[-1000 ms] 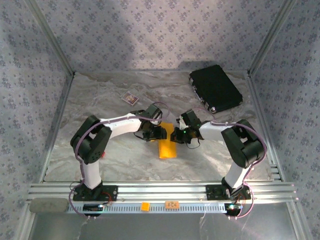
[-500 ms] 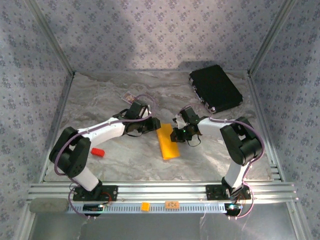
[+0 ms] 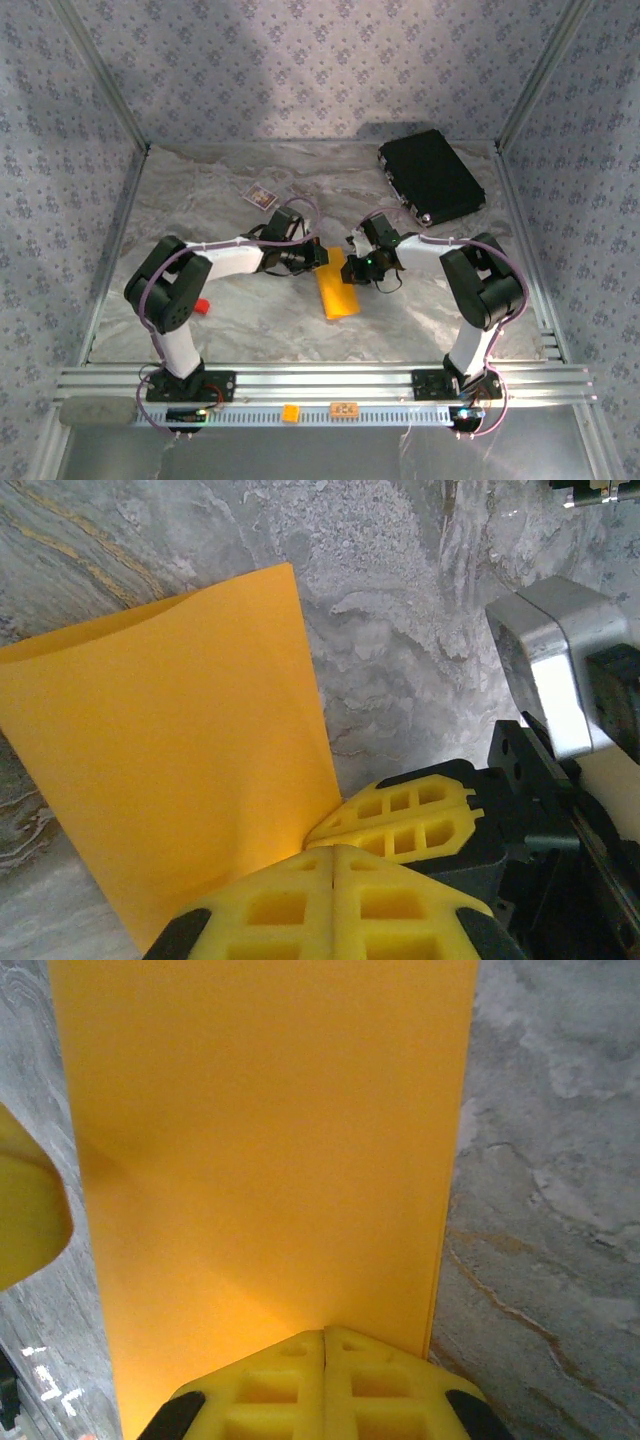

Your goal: Fold a paper plane with a square sheet of paper (pick it up from the middle)

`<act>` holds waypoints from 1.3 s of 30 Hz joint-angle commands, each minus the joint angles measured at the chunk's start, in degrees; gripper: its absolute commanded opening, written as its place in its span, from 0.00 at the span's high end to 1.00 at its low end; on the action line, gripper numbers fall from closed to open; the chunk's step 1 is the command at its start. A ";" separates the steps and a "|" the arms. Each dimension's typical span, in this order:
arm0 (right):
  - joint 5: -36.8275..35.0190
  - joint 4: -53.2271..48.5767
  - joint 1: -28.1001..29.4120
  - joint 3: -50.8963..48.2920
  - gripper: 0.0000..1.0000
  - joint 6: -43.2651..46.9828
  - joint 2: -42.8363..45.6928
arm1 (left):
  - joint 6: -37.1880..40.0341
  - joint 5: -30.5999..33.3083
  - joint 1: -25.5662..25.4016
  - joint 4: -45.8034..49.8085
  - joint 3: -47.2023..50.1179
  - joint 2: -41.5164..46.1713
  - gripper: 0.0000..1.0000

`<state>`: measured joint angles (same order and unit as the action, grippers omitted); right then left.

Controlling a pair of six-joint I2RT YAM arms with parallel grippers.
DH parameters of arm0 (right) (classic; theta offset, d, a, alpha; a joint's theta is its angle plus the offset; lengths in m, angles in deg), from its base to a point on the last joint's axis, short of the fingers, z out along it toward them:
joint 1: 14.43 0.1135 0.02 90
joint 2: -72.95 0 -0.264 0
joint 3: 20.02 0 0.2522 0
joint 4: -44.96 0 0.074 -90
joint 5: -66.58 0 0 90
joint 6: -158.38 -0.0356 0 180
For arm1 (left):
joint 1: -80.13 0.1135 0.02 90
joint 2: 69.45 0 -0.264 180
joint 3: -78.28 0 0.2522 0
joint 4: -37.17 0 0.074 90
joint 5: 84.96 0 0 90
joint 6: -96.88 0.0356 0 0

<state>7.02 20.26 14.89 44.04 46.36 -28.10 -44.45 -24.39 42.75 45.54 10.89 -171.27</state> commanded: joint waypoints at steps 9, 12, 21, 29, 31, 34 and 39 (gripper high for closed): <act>-6.35 -6.73 -0.58 -2.06 1.00 -1.16 -3.18 | 1.37 0.53 0.23 -0.72 3.47 -2.71 1.00; -6.69 -6.71 -0.58 -2.30 1.00 -1.31 -3.17 | 2.59 1.96 0.25 0.35 4.41 -3.69 1.00; -7.95 -7.41 -0.67 -2.32 1.00 -1.74 -2.60 | 5.33 4.41 0.50 4.88 4.11 -2.85 1.00; -7.50 -6.99 -0.98 -2.85 1.00 -1.97 -2.04 | 5.88 1.31 1.15 6.62 -2.12 0.22 1.00; -7.50 -6.81 -0.99 -3.01 1.00 -2.14 -2.06 | 5.82 1.08 1.59 6.38 -2.18 -0.06 1.00; -7.43 -6.73 -1.00 -2.98 1.00 -2.23 -2.06 | 5.87 0.24 2.67 5.61 -1.93 -1.54 1.00; -7.24 -6.52 -0.85 -3.19 1.00 -2.35 -2.05 | 5.91 -0.38 3.63 4.17 -1.11 -5.22 1.00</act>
<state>6.86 20.23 14.69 43.87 44.72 -27.97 -39.62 -23.29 45.81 49.98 9.71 -174.09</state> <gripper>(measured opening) 0.056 0.043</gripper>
